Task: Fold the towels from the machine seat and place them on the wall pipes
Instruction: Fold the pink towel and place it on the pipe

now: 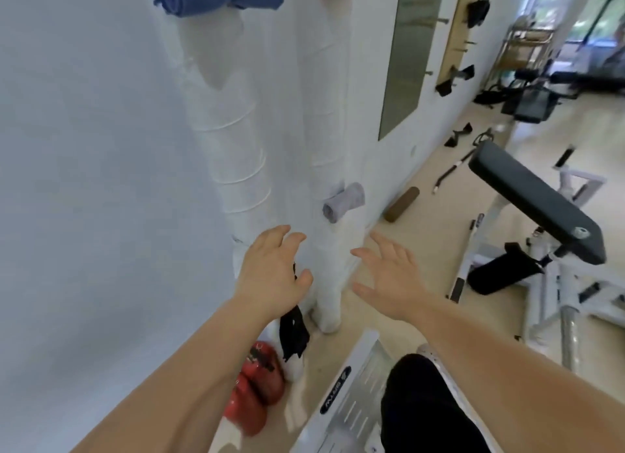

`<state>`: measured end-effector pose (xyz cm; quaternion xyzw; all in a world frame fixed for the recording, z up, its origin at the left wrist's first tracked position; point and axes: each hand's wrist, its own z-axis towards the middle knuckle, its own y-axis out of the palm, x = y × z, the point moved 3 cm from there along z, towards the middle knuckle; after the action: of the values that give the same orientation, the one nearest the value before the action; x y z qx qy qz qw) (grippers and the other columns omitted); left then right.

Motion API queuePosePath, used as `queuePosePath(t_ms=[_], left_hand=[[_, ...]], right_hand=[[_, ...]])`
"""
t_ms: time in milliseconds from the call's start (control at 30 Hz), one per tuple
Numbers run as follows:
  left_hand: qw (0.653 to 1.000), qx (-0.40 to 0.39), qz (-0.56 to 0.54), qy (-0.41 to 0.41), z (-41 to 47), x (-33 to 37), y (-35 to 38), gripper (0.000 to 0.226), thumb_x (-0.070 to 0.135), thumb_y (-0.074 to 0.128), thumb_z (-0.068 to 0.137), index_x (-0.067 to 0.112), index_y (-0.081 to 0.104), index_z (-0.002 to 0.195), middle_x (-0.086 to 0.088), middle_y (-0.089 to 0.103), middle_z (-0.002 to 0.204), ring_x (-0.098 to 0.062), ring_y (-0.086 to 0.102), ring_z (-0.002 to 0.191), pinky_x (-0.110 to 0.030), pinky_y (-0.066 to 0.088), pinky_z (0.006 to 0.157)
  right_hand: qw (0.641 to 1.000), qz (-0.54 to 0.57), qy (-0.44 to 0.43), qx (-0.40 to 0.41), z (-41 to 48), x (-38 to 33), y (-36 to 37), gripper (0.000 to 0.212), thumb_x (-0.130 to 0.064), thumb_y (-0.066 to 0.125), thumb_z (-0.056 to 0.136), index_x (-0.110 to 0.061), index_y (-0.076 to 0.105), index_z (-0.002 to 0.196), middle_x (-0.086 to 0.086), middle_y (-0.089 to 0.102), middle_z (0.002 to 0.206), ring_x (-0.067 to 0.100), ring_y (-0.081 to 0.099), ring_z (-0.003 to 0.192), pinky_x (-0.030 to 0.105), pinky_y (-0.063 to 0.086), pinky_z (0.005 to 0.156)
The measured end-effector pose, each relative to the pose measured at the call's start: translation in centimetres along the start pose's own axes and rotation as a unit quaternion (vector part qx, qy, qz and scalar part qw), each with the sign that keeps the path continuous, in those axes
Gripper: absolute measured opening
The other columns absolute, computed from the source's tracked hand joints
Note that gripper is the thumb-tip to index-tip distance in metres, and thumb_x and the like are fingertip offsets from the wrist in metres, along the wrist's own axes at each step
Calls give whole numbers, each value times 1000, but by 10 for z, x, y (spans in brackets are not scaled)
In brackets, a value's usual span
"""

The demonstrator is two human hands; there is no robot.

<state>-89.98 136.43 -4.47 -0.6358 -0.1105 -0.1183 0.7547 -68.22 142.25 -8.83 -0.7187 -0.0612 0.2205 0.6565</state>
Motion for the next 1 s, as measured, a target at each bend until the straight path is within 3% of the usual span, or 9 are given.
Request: queuePosePath(t_ms=[100,267,400,533,767,867,1000], left_hand=[[998,-52,-3,29,-4,25,16,69,47,50,83,23,46,147,-7,35,159,-29,30,146,-38,24,118],[989,-127,-8,75,-21,77,72,64,43,58,91,25,41,149,-4,30,162,-26,24,149,-38,20,120],[974,-199,-7,108,-48,111,129,62,42,57,93,25,39,150,-2,33,158,-25,30,145,-40,28,119],[955,-274,0,113,-71,148,188,63,39,57,93,24,38,151,-1,35,158,-24,31,144,-39,31,118],[901,-406,17,155,-128,277,315,65,40,58,93,25,36,152,-2,38,155,-25,37,142,-39,34,116],[878,-453,7,153,-167,336,362,65,40,60,93,26,36,152,-2,38,155,-25,38,141,-37,36,114],[848,-517,-45,109,-216,398,407,66,42,61,86,23,45,147,-7,51,145,-28,49,132,-39,42,108]], right_hand=[[997,47,60,-5,-36,21,6,65,-57,57,91,-43,32,150,1,3,168,29,10,153,47,10,125],[987,55,150,-32,-105,74,34,64,-60,53,93,-41,31,150,1,3,168,29,14,152,48,14,122],[975,62,205,-65,-149,116,67,64,-65,46,92,-40,32,150,2,6,167,29,18,151,49,16,121],[959,73,249,-114,-203,158,115,65,-59,53,92,-41,32,150,3,7,168,30,17,151,48,17,122],[914,63,351,-195,-344,276,174,67,-53,53,93,-34,28,153,6,8,168,31,12,153,55,12,123],[897,57,375,-228,-405,329,188,71,-48,53,91,-28,28,155,6,14,166,31,13,152,55,14,122],[888,32,405,-217,-475,387,206,55,-46,39,97,-27,38,149,7,34,157,33,27,144,53,20,119]])
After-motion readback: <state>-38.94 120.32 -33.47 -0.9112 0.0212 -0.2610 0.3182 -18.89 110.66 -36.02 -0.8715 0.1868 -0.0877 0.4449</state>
